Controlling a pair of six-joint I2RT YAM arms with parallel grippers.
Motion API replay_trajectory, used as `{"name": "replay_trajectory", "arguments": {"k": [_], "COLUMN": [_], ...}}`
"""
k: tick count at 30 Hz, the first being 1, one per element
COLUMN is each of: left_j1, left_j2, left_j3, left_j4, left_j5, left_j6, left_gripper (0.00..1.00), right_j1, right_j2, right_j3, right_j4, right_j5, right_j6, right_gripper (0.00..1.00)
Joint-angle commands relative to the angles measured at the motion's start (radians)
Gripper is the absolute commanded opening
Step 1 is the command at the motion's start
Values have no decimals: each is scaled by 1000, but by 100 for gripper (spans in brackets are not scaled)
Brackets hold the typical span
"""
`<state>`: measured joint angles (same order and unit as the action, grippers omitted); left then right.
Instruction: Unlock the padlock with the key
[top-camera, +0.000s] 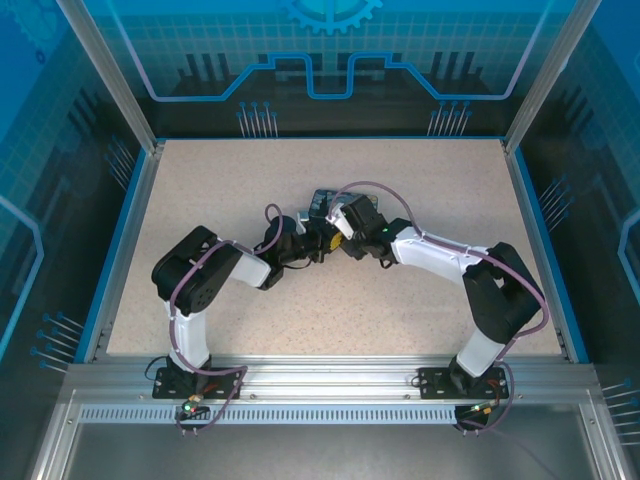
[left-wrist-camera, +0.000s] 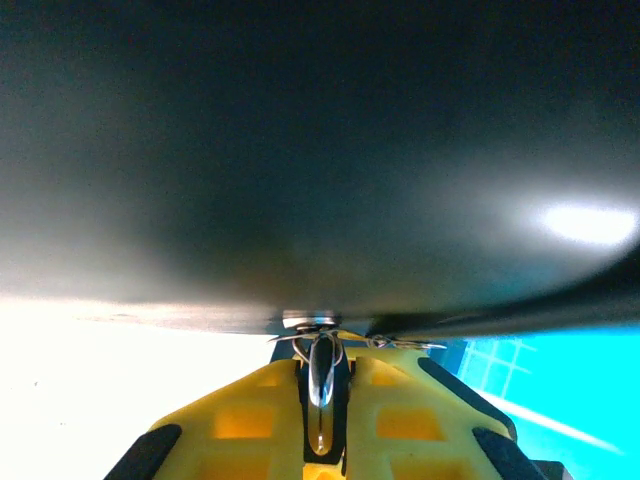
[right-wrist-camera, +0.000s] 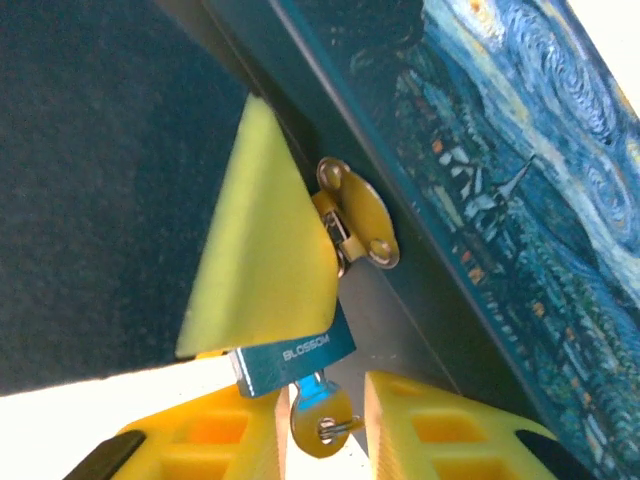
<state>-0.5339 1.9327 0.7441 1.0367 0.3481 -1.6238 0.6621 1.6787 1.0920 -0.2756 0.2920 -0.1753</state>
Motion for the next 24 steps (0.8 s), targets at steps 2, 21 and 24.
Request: {"name": "replay_trajectory", "arguments": {"k": [2, 21, 24], "left_j1": [7, 12, 15], "left_j2": [-32, -19, -17], "left_j3": [31, 15, 10], "left_j4": [18, 38, 40], "left_j5": [34, 22, 21], "left_j6": [12, 13, 18], "left_gripper": [0, 0, 0], "right_j1": [14, -69, -129], "right_j2": [7, -55, -131], "right_j3": [37, 81, 16], "right_j4": [13, -117, -73], "right_j5": [-7, -418, -493], "right_j6": [11, 188, 267], "right_gripper": [16, 37, 42]}}
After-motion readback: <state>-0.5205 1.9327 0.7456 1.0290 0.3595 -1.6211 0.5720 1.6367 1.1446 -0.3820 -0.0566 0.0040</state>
